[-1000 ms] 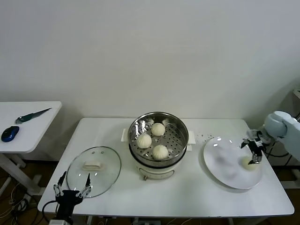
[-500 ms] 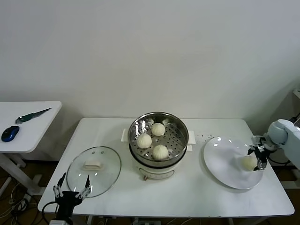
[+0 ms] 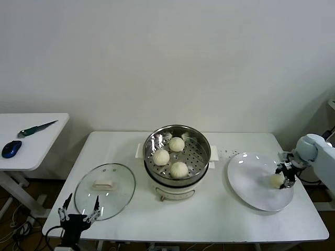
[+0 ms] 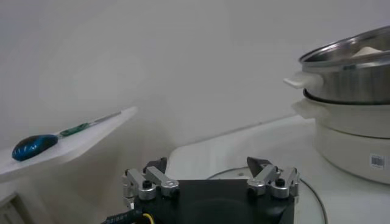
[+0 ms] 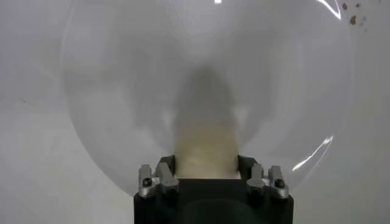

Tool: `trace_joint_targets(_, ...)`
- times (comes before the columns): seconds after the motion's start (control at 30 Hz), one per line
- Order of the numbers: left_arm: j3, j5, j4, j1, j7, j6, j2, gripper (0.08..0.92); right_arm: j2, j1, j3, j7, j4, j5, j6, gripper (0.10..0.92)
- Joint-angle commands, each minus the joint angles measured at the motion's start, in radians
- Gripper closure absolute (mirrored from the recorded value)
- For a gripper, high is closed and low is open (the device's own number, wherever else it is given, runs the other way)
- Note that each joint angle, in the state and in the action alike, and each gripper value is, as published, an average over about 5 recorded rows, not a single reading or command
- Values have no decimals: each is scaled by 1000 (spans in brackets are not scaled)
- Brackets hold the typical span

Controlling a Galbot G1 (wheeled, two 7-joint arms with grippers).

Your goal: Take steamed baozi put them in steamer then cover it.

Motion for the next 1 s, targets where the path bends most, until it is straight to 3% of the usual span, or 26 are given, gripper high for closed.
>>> trace_joint_targets(0.03, 0, -2, -2, 2, 0, -2, 3, 177, -4, 134, -133, 0, 22, 120, -24, 372)
trace_joint_targets(0.3, 9, -8, -14, 3, 0, 0, 4, 177, 67, 558, -520, 19, 99, 451, -102, 371)
trace_joint_targets(0.53, 30, -10, -18, -4, 4, -1, 1, 177, 238, 887, -815, 43, 157, 781, -173, 356)
trace_joint_targets(0.77, 43, -18, -18, -7, 6, -4, 8, 177, 393, 968, -929, 84, 218, 980, -238, 355)
trace_joint_targets(1.0, 55, -19, -14, -7, 5, -5, 15, 177, 509, 947, -999, 137, 286, 1044, -278, 355)
